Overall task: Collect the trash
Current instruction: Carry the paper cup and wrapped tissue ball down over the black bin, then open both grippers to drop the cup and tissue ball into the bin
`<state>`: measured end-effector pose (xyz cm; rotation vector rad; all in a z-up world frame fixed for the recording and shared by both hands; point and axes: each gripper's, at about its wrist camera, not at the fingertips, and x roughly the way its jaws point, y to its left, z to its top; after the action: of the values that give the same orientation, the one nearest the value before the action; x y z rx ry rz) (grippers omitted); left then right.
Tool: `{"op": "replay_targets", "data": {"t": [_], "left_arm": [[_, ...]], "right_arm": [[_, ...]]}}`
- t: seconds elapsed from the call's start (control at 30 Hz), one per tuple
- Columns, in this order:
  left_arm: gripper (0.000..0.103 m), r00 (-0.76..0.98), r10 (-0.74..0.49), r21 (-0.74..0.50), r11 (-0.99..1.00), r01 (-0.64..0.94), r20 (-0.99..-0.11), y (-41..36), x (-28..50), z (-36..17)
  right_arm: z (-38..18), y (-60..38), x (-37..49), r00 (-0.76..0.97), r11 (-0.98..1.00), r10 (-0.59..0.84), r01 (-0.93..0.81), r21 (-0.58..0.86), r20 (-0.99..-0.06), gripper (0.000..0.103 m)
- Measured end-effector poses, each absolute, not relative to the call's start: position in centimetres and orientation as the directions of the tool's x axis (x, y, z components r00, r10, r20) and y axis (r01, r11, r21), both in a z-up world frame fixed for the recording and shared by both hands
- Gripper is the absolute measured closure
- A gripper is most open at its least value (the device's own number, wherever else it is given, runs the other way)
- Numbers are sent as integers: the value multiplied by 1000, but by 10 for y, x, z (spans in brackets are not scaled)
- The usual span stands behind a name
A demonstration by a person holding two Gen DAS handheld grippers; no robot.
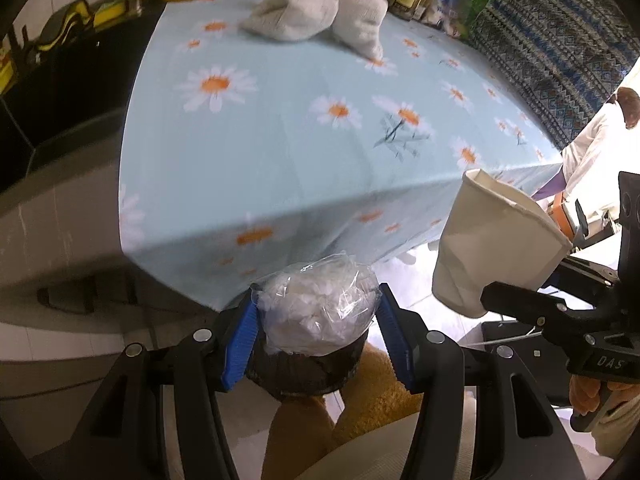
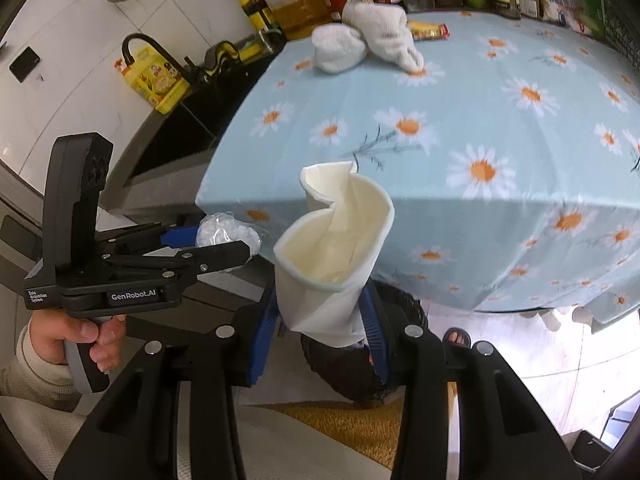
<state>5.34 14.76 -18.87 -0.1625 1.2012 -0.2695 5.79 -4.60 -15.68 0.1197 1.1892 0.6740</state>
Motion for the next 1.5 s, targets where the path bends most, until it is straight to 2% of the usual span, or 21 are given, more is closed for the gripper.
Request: {"op": "replay_targets", "data": {"t": [0.3,0.9,1.1,1.33,1.43,1.47,1.5], "left_arm": [[48,233,-277,-269,961,66,-932,150,37,-228],[48,-3,-286,-286,957,-45,-958,144,36,-331],[48,-58,-274,-272,961,-51,-960,139,41,-367],[48,-82,-279,-274,959,-68,-957,139,48,-386],[47,-93,-265,-258,963,-76,-960,138,51,-389],[44,-102,-268,-259,962,-86,-958,139,52,-391],[38,-109,-276,-266,959,-97,-955,139,52,-394]], "right_arm": [[-190,-40,48,112,799,530,-397,451,-841,61],[-312,-39,50,-138,824,467,-291,486,-873,61],[-342,-31,44,-170,838,452,-254,482,-876,61],[-370,-31,41,-192,855,421,-242,459,-887,61],[-374,-33,44,-188,855,437,-218,471,-880,60],[-374,-34,45,-177,858,438,-211,469,-881,60],[-373,-34,46,-168,861,437,-207,465,-884,55]]}}
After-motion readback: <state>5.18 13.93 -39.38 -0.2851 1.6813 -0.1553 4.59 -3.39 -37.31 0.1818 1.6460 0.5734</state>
